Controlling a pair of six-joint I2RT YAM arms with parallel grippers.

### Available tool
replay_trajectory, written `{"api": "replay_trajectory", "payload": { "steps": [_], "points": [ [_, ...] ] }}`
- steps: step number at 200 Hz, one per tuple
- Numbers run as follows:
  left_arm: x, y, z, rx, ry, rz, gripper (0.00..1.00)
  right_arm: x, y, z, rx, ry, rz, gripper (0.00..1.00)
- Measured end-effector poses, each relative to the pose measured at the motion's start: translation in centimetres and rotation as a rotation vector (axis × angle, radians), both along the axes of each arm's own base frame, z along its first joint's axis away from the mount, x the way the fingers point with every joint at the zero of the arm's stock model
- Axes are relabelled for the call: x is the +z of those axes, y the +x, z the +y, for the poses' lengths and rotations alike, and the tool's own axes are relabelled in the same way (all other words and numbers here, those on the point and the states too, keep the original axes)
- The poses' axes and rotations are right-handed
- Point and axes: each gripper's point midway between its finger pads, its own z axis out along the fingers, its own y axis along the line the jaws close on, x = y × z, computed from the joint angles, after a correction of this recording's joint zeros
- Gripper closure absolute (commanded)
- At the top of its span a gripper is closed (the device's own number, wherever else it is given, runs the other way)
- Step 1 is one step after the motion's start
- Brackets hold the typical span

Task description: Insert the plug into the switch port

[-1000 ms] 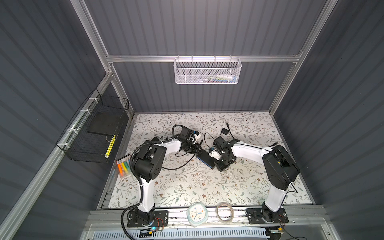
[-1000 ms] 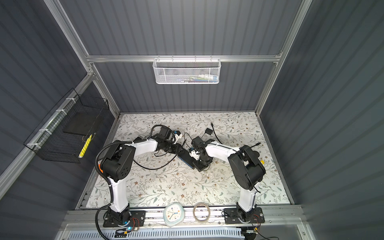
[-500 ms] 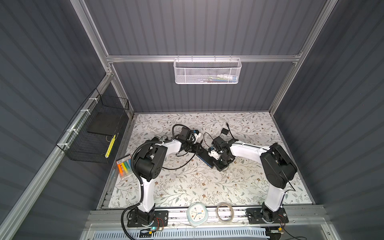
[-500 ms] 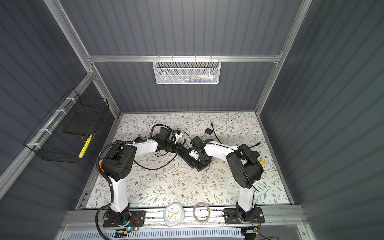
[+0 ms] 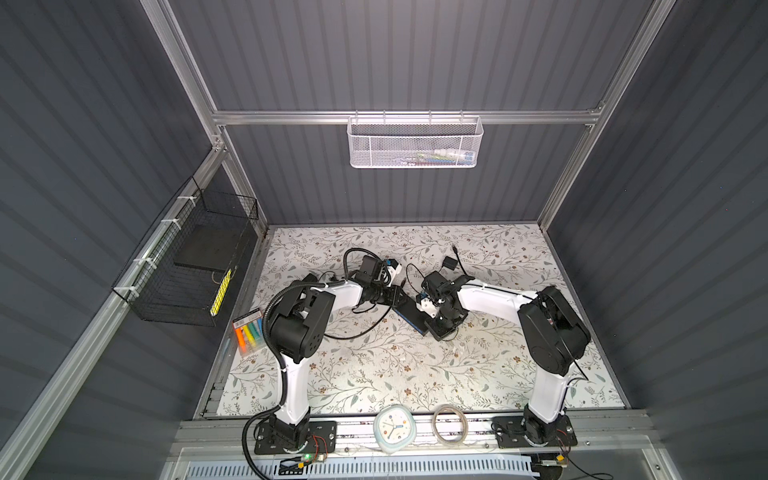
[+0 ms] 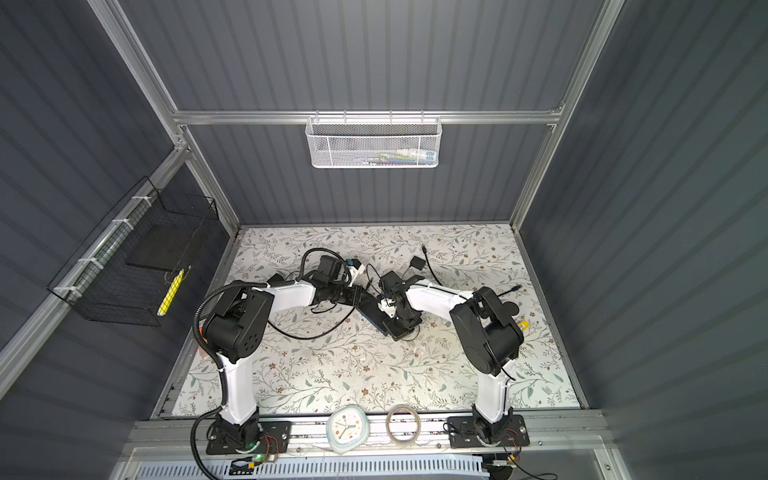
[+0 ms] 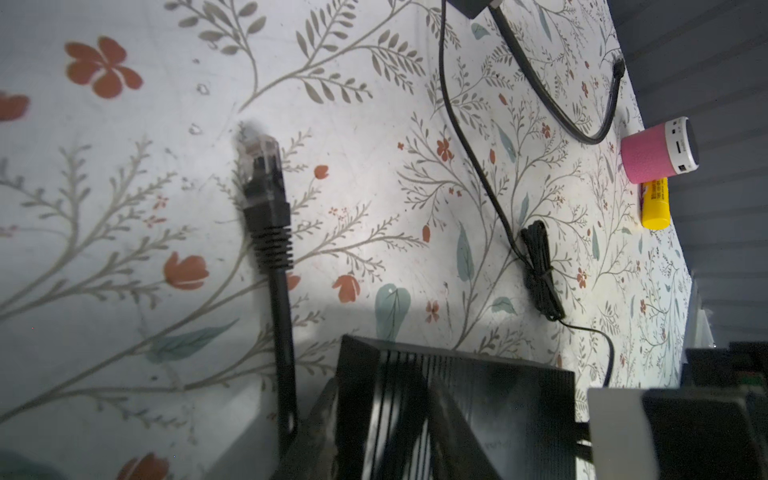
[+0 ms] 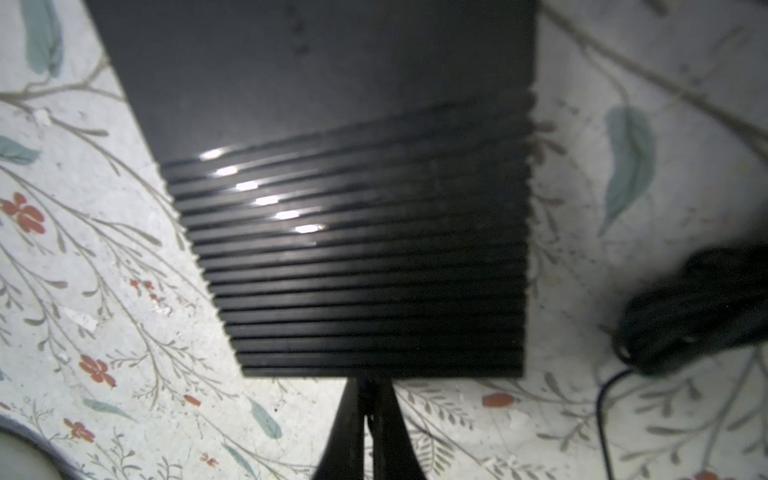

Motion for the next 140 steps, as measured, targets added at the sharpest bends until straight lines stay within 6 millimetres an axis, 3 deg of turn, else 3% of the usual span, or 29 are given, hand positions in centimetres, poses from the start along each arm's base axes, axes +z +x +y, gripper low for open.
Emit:
{"api": "replay_trajectory", "payload": {
  "steps": [140],
  "points": [
    [0.1,0.9,-0.1,0.039,-0.01,-0.04,0.66,0.2,1.2,0.3,-0.023,-0.031,-0.005,1.0]
  ]
}}
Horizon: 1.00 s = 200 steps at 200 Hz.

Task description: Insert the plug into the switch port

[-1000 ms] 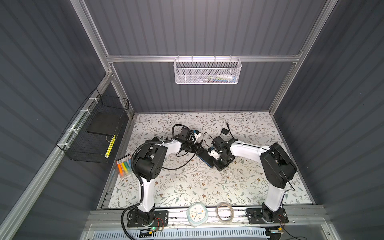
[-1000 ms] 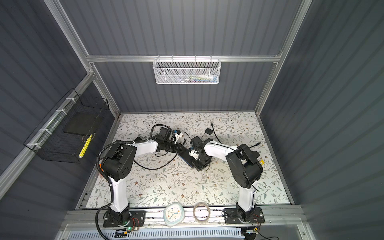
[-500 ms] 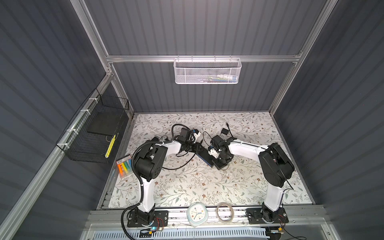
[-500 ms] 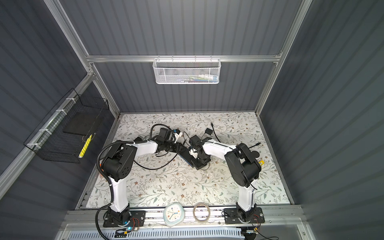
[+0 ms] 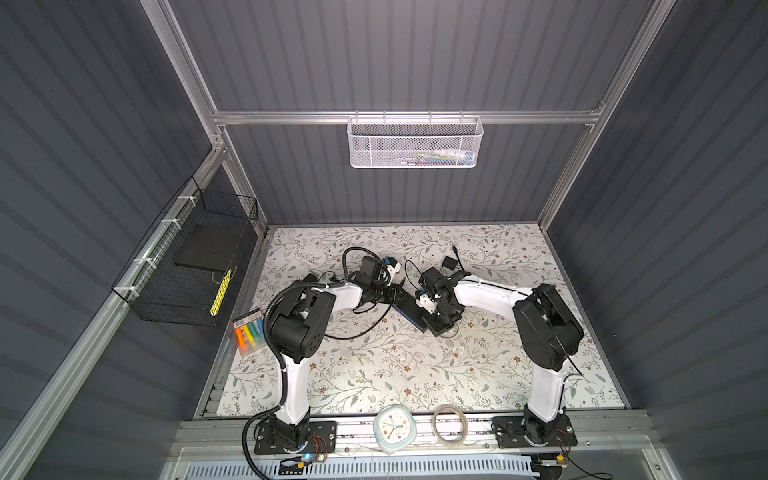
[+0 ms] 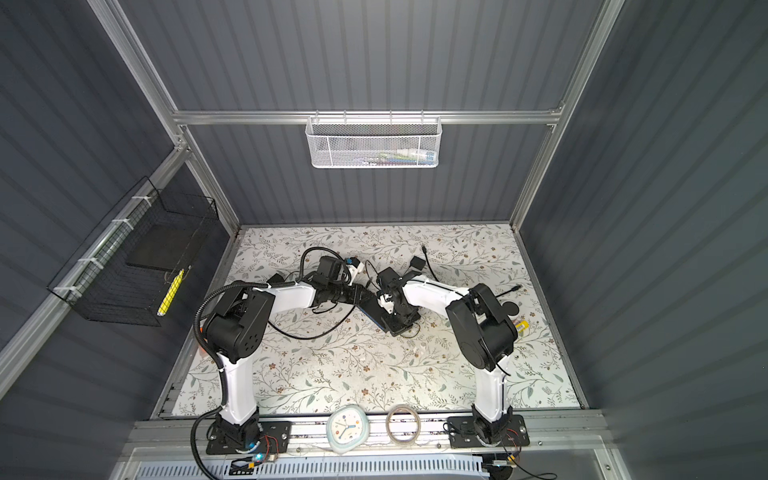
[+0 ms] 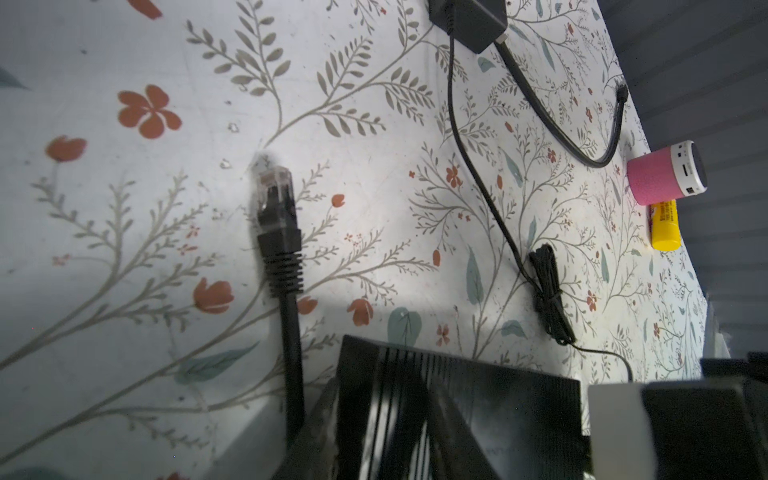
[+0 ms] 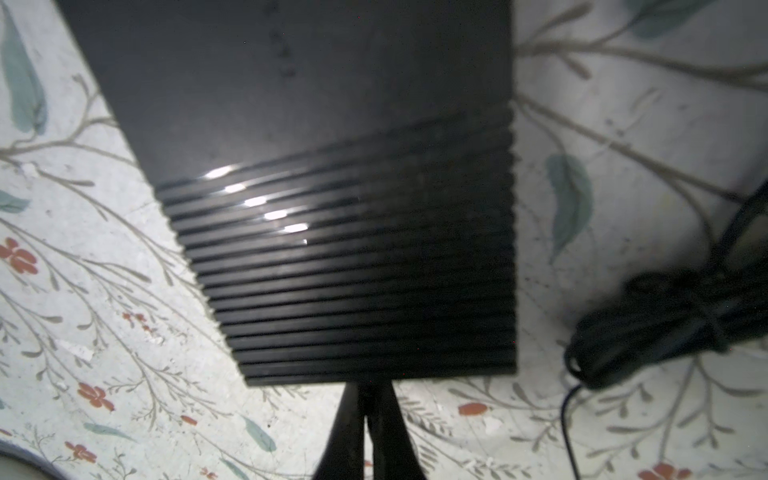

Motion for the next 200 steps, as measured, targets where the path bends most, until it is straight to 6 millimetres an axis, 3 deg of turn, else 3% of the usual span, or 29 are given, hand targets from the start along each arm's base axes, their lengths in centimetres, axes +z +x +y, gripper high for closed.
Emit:
{"api": "replay_trajectory", "payload": {
  "steps": [92,124,165,200],
  "points": [
    [0.0,0.7,-0.5,0.046,0.008,-0.033,0.67,0.1,0.6,-0.1,0.011,-0.01,-0.01,1.0],
    [0.0,0.4,-0.9,0.04,0.014,-0.034,0.67,-0.1,0.6,-1.3,0.026,-0.016,-0.033,0.89],
    [-0.1,-1.5,-2.5,-0.005,0.006,0.007,0.67,0.4,1.0,-3.4,0.034,-0.013,-0.07,0.74],
    [0.0,-2.0,-2.1,0.005,0.021,0.038,0.67,1.6,2.3,-4.5,0.012,0.019,-0.134,0.72]
  ]
}}
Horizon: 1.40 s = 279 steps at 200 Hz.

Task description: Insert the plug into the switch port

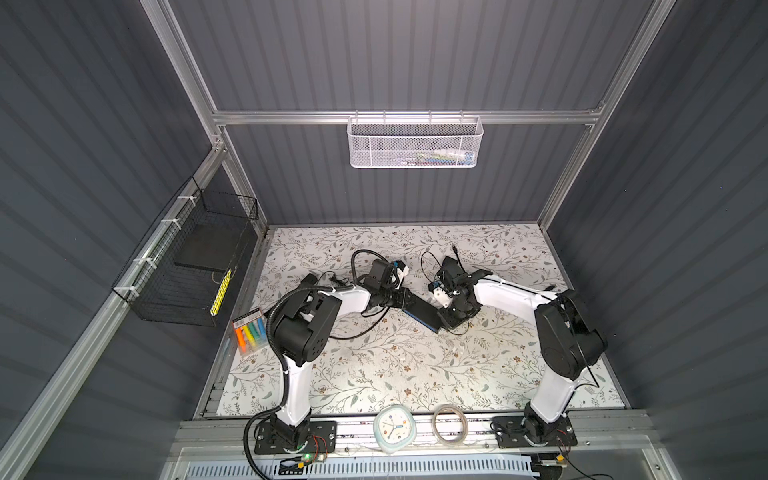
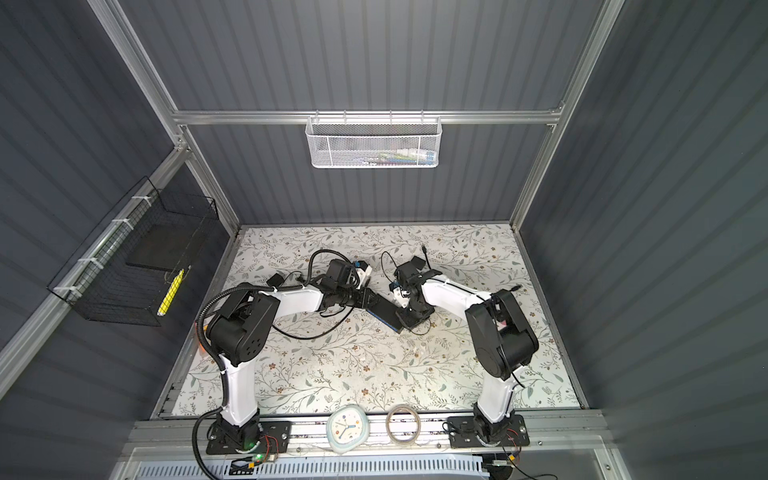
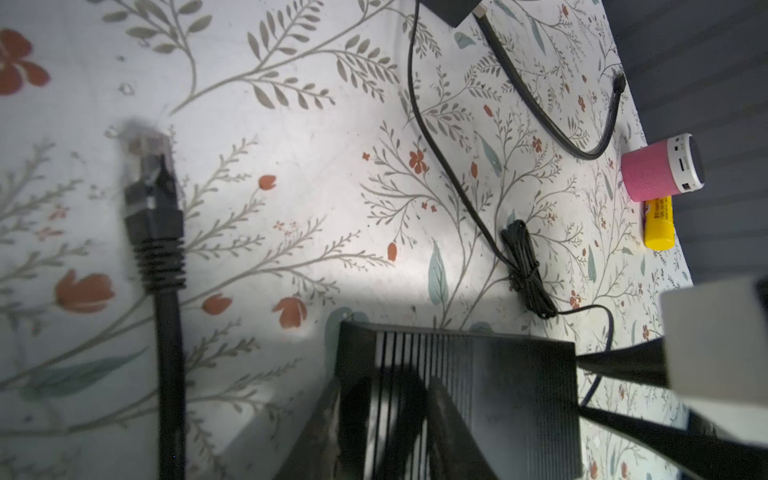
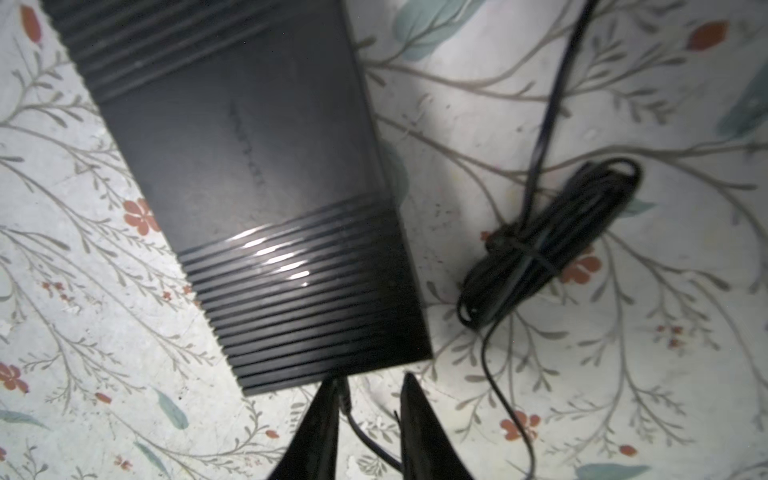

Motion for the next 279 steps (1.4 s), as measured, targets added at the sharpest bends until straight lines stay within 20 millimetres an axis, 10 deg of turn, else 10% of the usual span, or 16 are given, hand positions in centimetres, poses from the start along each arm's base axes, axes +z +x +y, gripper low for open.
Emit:
{"api": "replay_trajectory", "payload": {
  "steps": [66,111,157,279],
  "points": [
    [0.0,-5.1,1.2,-0.044,0.08,0.191,0.67,4.8,3.1,-0.9,-0.149,0.18,-0.209,0.73],
    [2.3,-1.5,3.9,0.038,0.113,0.182,0.66,4.3,1.0,-1.8,-0.357,0.299,-0.186,0.75],
    [7.0,2.7,1.9,0.025,0.034,0.056,0.66,2.4,-0.2,-1.0,-0.515,0.398,-0.099,0.77],
    [0.3,-0.7,2.9,0.015,0.092,0.238,0.66,0.2,0.1,0.7,-0.65,0.495,-0.005,0.75]
  ]
}}
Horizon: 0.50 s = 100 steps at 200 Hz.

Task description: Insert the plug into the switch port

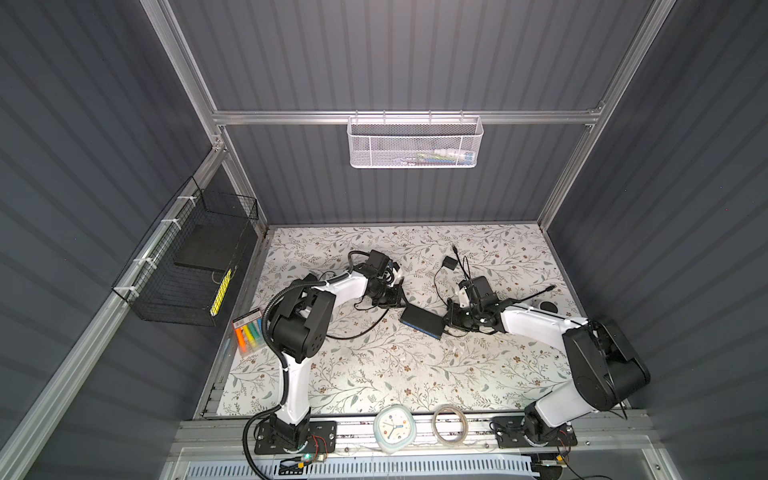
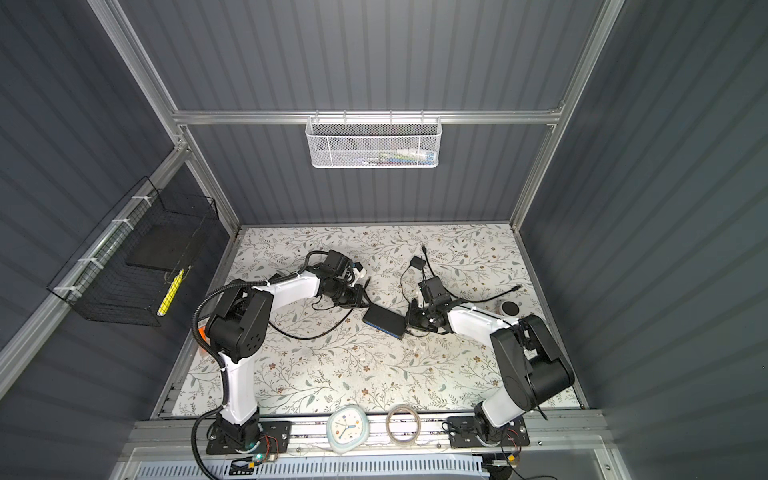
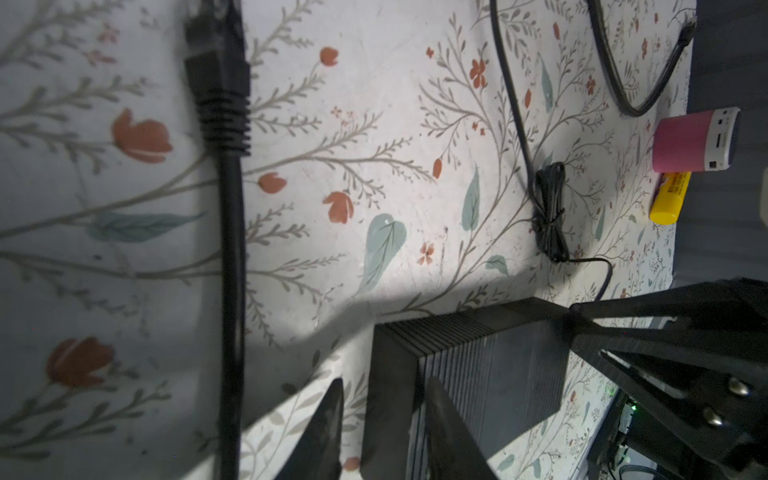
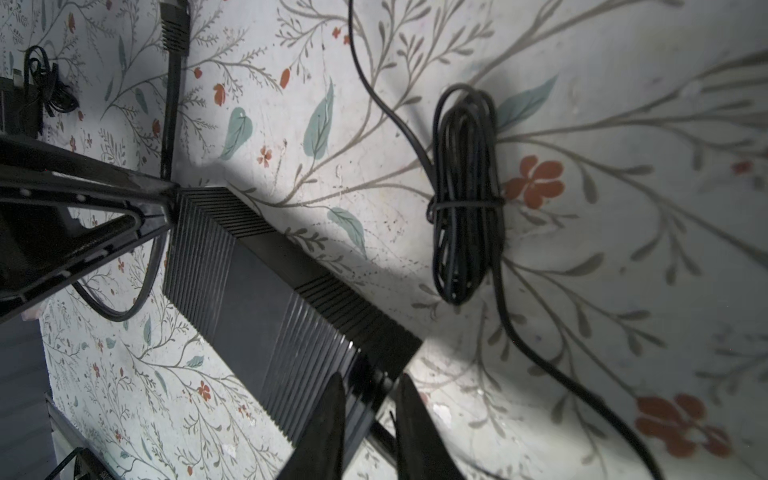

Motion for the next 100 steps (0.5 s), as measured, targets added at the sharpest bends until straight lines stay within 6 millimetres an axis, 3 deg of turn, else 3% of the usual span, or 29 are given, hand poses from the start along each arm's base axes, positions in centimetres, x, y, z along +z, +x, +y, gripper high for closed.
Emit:
{"api": "replay_trajectory", "payload": {
  "steps": [100],
  "points": [
    [-0.15,0.58,-0.27,0.049,-0.03,0.004,0.66,-0.33,-0.22,0.96,-0.016,0.04,0.015,0.75]
  ]
}}
